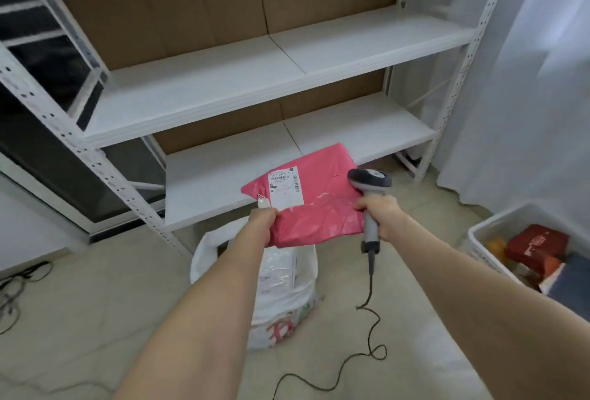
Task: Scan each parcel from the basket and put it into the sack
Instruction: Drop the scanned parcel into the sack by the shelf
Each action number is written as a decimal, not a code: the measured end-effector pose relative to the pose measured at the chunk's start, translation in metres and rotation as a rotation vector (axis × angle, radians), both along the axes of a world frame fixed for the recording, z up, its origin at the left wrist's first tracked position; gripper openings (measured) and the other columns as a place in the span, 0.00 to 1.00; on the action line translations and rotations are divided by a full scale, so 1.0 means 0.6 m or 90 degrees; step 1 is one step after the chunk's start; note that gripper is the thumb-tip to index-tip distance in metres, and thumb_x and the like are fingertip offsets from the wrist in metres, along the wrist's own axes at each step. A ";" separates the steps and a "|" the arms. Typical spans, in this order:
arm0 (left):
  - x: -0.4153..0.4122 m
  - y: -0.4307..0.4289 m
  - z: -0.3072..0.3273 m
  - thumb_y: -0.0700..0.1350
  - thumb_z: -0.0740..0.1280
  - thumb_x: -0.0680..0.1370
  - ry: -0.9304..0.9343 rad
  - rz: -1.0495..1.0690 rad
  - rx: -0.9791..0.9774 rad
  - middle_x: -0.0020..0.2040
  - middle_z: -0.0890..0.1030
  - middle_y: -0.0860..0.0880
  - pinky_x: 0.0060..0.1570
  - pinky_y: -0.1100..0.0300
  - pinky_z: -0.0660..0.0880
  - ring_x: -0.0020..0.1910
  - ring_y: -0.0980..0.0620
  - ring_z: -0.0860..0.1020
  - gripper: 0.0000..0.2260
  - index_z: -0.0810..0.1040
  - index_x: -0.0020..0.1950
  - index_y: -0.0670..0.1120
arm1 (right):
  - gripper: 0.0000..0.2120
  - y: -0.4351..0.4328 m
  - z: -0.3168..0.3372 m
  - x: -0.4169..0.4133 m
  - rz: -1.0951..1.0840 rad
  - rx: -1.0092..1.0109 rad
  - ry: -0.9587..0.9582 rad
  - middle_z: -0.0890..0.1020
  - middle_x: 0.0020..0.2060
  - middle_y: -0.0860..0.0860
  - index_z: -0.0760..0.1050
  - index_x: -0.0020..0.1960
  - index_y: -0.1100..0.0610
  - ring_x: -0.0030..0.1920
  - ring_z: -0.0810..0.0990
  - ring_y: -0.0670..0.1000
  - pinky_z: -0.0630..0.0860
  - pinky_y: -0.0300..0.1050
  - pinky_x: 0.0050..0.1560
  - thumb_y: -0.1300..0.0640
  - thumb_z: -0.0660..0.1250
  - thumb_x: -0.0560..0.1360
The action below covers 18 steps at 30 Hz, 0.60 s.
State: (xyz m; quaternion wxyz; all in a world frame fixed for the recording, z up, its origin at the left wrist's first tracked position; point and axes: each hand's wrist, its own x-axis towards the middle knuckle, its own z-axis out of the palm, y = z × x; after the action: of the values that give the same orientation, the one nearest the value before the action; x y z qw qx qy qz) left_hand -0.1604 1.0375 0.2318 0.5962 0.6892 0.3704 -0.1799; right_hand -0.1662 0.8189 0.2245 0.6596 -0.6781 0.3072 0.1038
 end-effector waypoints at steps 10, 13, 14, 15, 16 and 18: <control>0.006 0.239 -0.155 0.42 0.66 0.77 0.158 -0.033 0.030 0.51 0.79 0.44 0.51 0.48 0.75 0.52 0.43 0.78 0.10 0.72 0.57 0.41 | 0.05 0.263 -0.179 0.058 0.064 -0.165 0.103 0.76 0.40 0.61 0.70 0.40 0.63 0.42 0.76 0.58 0.78 0.54 0.51 0.70 0.64 0.72; 0.018 0.254 -0.203 0.40 0.65 0.78 0.148 -0.046 0.079 0.40 0.70 0.46 0.47 0.53 0.68 0.40 0.49 0.71 0.08 0.66 0.52 0.42 | 0.11 0.285 -0.233 0.085 0.056 -0.222 0.126 0.77 0.50 0.63 0.74 0.57 0.66 0.52 0.79 0.61 0.76 0.53 0.52 0.67 0.62 0.75; 0.026 0.259 -0.222 0.39 0.64 0.78 0.144 -0.042 0.083 0.38 0.67 0.47 0.47 0.55 0.67 0.37 0.50 0.69 0.08 0.66 0.51 0.42 | 0.13 0.293 -0.251 0.094 0.056 -0.233 0.131 0.78 0.52 0.63 0.74 0.59 0.66 0.55 0.79 0.62 0.76 0.52 0.53 0.66 0.62 0.75; 0.034 0.263 -0.243 0.38 0.65 0.78 0.142 -0.044 0.083 0.37 0.66 0.48 0.48 0.56 0.67 0.38 0.50 0.69 0.07 0.66 0.52 0.42 | 0.14 0.301 -0.274 0.102 0.068 -0.239 0.134 0.79 0.52 0.62 0.74 0.59 0.66 0.55 0.79 0.62 0.76 0.52 0.52 0.66 0.62 0.75; 0.044 0.266 -0.263 0.39 0.65 0.78 0.138 -0.041 0.081 0.37 0.67 0.49 0.48 0.57 0.67 0.42 0.49 0.70 0.07 0.68 0.52 0.42 | 0.14 0.312 -0.294 0.111 0.080 -0.234 0.139 0.79 0.50 0.61 0.74 0.58 0.64 0.53 0.80 0.62 0.77 0.51 0.50 0.65 0.62 0.74; 0.060 0.274 -0.308 0.40 0.66 0.77 0.129 -0.052 0.077 0.41 0.71 0.48 0.49 0.57 0.69 0.48 0.49 0.70 0.09 0.72 0.56 0.42 | 0.16 0.332 -0.355 0.129 0.100 -0.246 0.140 0.79 0.43 0.53 0.75 0.57 0.58 0.45 0.80 0.58 0.78 0.50 0.46 0.61 0.61 0.69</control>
State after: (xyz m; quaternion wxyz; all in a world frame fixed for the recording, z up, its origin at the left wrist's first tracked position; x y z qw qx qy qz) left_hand -0.1244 1.2019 0.0469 0.5050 0.7166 0.4109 -0.2502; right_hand -0.0889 1.0179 0.0114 0.4701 -0.7980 0.3379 0.1677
